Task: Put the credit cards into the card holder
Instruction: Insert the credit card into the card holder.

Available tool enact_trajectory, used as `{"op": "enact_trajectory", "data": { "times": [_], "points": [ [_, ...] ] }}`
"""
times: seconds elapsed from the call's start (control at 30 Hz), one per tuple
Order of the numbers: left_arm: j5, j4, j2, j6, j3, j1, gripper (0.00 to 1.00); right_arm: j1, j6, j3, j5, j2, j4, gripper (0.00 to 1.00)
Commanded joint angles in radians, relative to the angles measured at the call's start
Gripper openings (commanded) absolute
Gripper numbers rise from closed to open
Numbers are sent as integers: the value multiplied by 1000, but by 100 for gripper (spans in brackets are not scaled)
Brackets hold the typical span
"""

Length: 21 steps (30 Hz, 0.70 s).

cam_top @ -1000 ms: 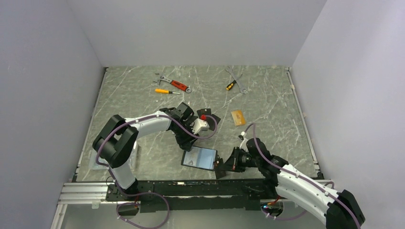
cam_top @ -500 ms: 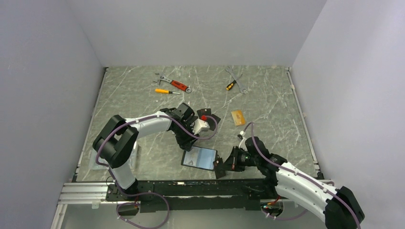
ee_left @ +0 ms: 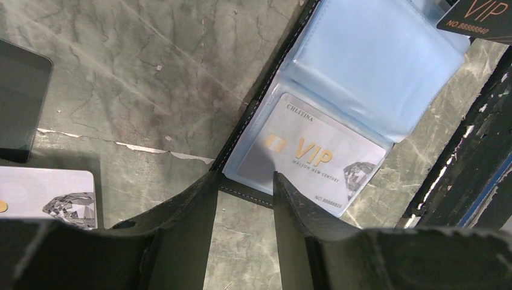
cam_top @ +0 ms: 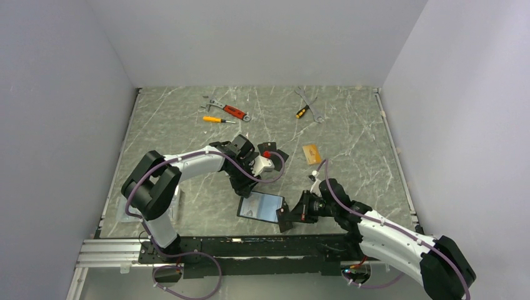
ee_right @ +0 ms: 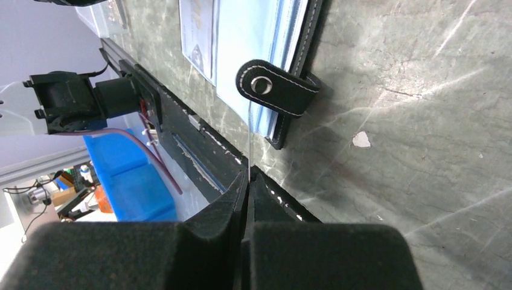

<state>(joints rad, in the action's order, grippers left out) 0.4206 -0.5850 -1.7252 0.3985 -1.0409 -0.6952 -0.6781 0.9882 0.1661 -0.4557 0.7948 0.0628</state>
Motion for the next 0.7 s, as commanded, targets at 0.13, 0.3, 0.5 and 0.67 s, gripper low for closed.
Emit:
{"op": "enact_trajectory", "data": {
  "times": [0.13,0.3,0.5,0.67],
  "points": [
    [-4,-1,12,12,-4,-10,44,-8,9,-28,-12,-5,-39,0],
    [-2,-2,12,11,-4,-9,44,-7,11,-28,-13,-4,-40,0],
    [-3,-1,12,13,-2,-9,43,-9,13,-27,-17,2,-58,0],
    [-3,-4,12,11,-4,-9,43,-10,18,-30,-19,3,-58,0]
  ]
}}
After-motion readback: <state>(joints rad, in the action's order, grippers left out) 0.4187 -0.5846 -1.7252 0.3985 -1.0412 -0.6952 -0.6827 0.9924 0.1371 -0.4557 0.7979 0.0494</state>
